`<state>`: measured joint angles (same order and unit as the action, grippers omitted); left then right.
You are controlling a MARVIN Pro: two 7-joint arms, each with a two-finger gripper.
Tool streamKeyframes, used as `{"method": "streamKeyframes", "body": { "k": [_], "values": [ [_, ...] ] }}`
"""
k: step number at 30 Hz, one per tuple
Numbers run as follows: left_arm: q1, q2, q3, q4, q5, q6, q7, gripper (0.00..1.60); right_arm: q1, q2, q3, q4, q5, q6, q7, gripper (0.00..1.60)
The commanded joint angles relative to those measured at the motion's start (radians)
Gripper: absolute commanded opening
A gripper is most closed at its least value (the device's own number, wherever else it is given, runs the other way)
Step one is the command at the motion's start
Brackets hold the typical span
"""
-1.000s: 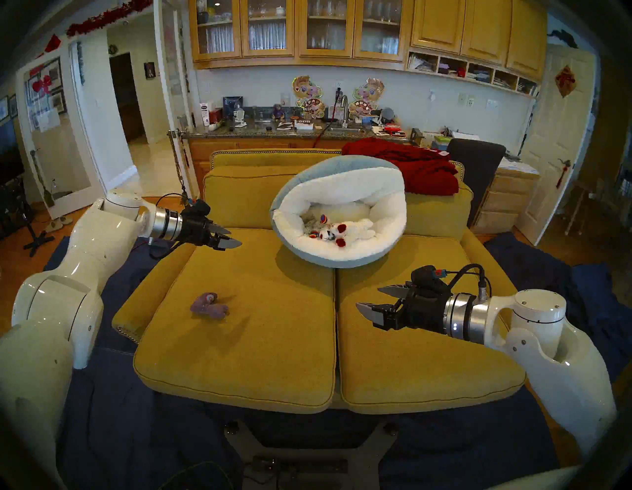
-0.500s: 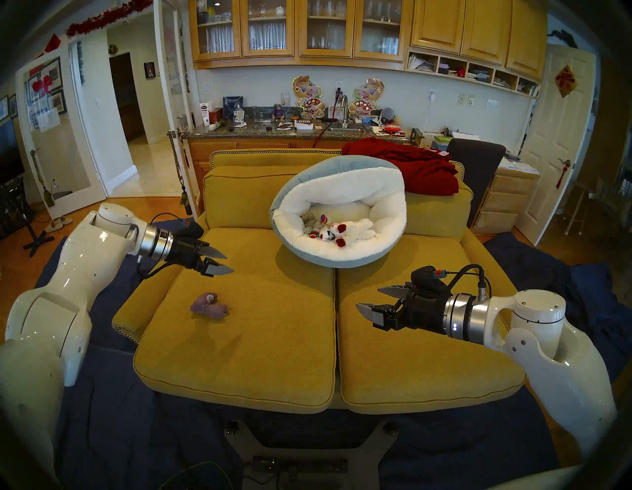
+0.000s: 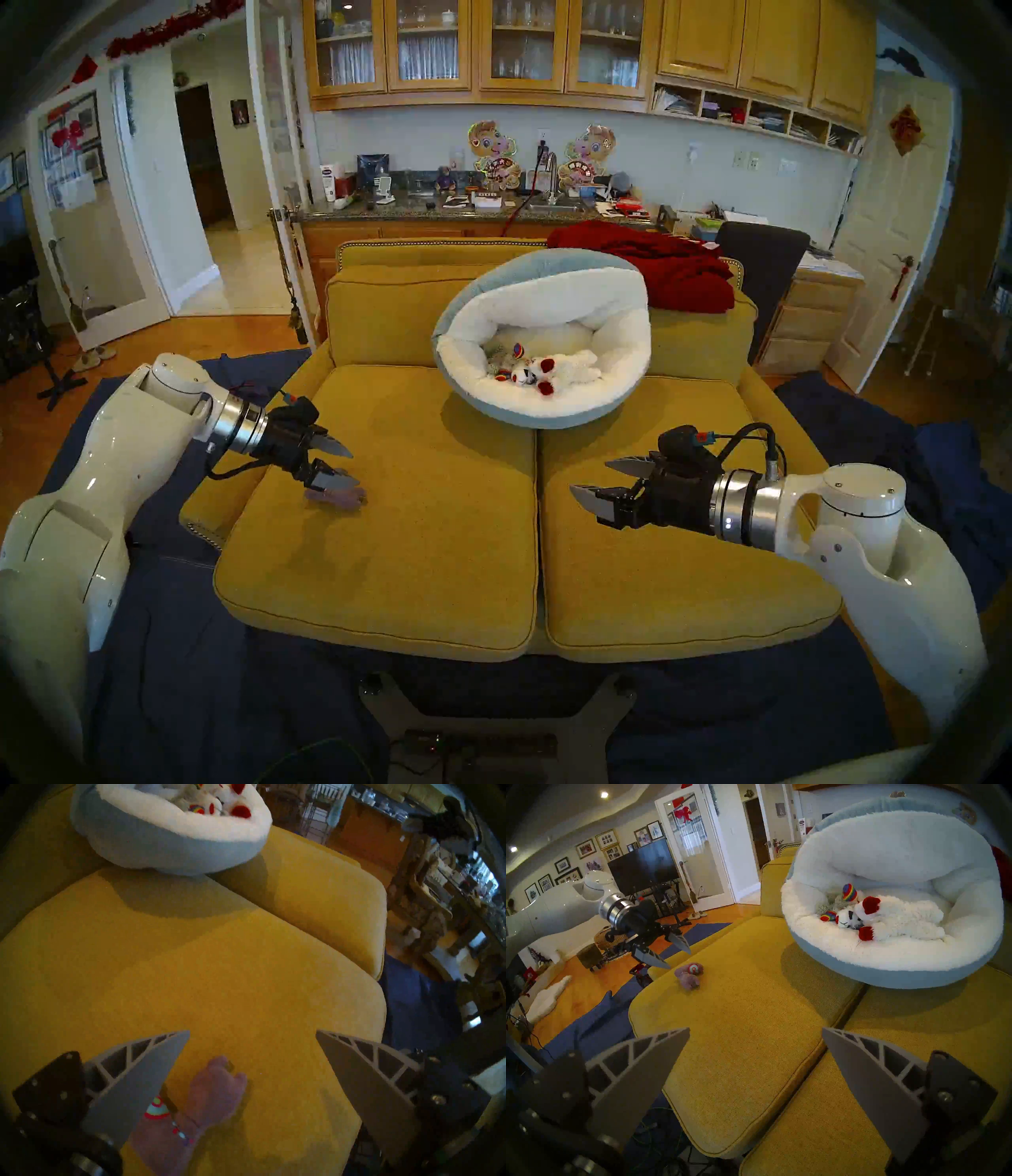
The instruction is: Put toys into dog bed
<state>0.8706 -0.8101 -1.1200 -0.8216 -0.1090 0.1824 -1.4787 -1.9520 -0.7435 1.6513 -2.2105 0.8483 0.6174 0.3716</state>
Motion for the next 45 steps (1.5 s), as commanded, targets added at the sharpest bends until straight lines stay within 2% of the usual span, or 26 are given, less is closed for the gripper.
{"method": "streamKeyframes", "body": {
  "k": [1,11,18,19,23,26,33,34,42,43,45],
  "values": [
    [0.06,0.069,0.002,-0.105,-0.003,-0.034,-0.005,1.6,0.02,0.002,0.015,-0.024,0.0,-0.009,0.002,1.6],
    [0.153,0.132,-0.014,-0.262,-0.016,-0.069,-0.005,1.6,0.023,0.003,0.019,-0.03,0.0,-0.01,0.002,1.6],
    [0.194,0.176,-0.057,-0.366,-0.039,-0.073,0.004,1.6,0.024,0.003,0.021,-0.034,0.0,-0.01,0.001,1.6],
    [0.209,0.189,-0.067,-0.403,-0.043,-0.069,0.01,1.6,0.024,0.003,0.022,-0.034,0.0,-0.01,0.001,1.6],
    [0.228,0.206,-0.091,-0.433,-0.054,-0.059,0.024,1.6,0.024,0.003,0.023,-0.036,-0.001,-0.01,0.001,1.6],
    [0.276,0.241,-0.133,-0.501,-0.067,-0.022,0.073,1.6,0.023,0.004,0.025,-0.039,-0.001,-0.01,0.001,1.6],
    [0.354,0.274,-0.203,-0.565,-0.091,0.069,0.178,1.6,0.021,0.004,0.03,-0.044,-0.001,-0.01,0.0,1.6],
    [0.39,0.286,-0.231,-0.597,-0.102,0.107,0.22,1.6,0.019,0.004,0.032,-0.046,-0.002,-0.011,0.0,1.6],
    [0.501,0.298,-0.317,-0.692,-0.139,0.216,0.347,1.6,0.014,0.004,0.038,-0.05,-0.003,-0.011,-0.001,1.6],
    [0.544,0.296,-0.351,-0.727,-0.15,0.242,0.392,1.6,0.012,0.004,0.04,-0.052,-0.003,-0.012,-0.002,1.6],
    [0.574,0.289,-0.376,-0.753,-0.16,0.261,0.428,1.6,0.011,0.003,0.041,-0.053,-0.003,-0.012,-0.002,1.6]
  ]
}}
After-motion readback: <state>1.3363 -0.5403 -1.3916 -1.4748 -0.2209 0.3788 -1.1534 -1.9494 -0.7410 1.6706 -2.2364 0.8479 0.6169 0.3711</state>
